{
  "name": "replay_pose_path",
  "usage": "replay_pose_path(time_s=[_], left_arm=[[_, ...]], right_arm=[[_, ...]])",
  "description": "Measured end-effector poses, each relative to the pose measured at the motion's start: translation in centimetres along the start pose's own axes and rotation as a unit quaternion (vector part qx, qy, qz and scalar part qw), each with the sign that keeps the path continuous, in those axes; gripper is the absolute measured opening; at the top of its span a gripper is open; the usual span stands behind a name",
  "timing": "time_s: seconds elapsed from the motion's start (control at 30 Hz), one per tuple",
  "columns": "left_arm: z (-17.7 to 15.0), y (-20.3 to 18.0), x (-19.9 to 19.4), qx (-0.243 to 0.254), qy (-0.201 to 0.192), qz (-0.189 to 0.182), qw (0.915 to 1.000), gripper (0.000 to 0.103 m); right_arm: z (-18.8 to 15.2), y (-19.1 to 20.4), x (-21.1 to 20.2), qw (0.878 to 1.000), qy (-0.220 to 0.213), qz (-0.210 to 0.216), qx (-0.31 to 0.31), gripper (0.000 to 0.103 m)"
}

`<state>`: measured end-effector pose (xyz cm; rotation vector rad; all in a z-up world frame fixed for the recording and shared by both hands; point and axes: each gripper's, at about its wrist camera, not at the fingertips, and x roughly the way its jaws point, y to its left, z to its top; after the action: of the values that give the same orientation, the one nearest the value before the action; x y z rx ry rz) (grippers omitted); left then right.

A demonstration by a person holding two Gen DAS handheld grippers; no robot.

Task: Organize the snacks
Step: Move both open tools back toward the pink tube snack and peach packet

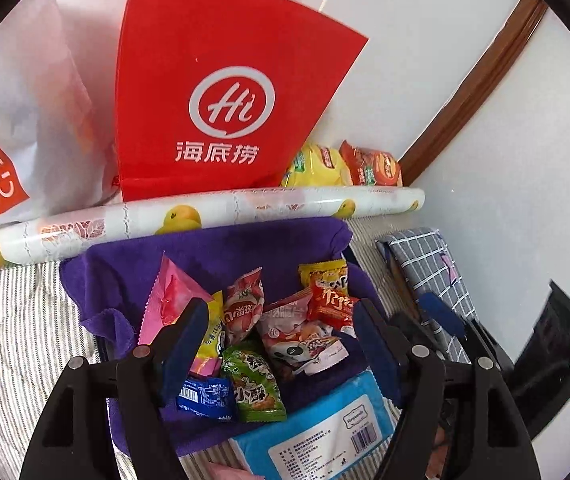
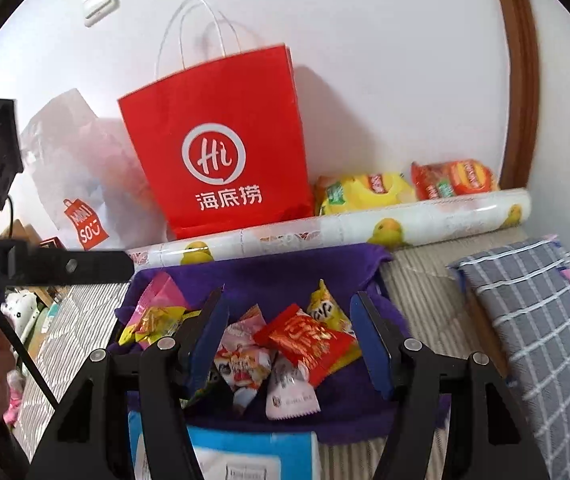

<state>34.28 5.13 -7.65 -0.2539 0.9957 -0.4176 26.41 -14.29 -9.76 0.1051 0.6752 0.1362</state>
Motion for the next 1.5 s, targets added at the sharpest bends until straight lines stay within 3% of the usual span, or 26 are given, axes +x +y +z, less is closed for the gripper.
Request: replay_pose_path(time_s=[0.27,0.5,0.73,0.87,1.03,1.2,1.43,1.5], left_arm=[[-0.4,-1.0,-2.1,0.007,-0.018,0.01,0.9998,0.073],[-1.3,-3.2,-4.0,0.024,-0.031,0.022,0.999,0.073],[-3.3,-4.1,-5.1,0.023,-0.028,0.029,0.9989,0.073],[-5.3,-3.5,-6.3,0.018,-0.029,0.039,0.9987,0.073],[-7.7,-1.7,-7.3,0.002,-0.019,0.057,0.9982,0.073],[-9.9,-0.6,-8.0,-0.004,-0.012,0.071,0.9974,0.073],[-12.0,-1.1,-8.9,0.015,-0.013,0.081,0.9966,0.073],[-12.5,-1.5,-9.1,0.024,-0.015,0.087,0.9958,0.073]], right_arm=[[-2.6,0.1,-5.3,1.0,0.002,0.008,-0.004,0.063],[-6.8,0.2,-7.6,0.998,0.045,0.046,-0.007,0.062],[-10.5,2.6,-10.0,0.993,0.072,0.084,-0.043,0.046],[-12.5,4.3,-10.3,0.987,0.092,0.113,-0.063,0.036],[-15.3,6.8,-10.2,0.973,0.128,0.166,-0.102,0.036],[-17.4,9.6,-10.6,0.959,0.145,0.188,-0.157,0.04],[-20.5,11.1,-9.8,0.948,0.176,0.161,-0.211,0.042],[-21.4,11.0,-9.4,0.946,0.187,0.152,-0.218,0.036]])
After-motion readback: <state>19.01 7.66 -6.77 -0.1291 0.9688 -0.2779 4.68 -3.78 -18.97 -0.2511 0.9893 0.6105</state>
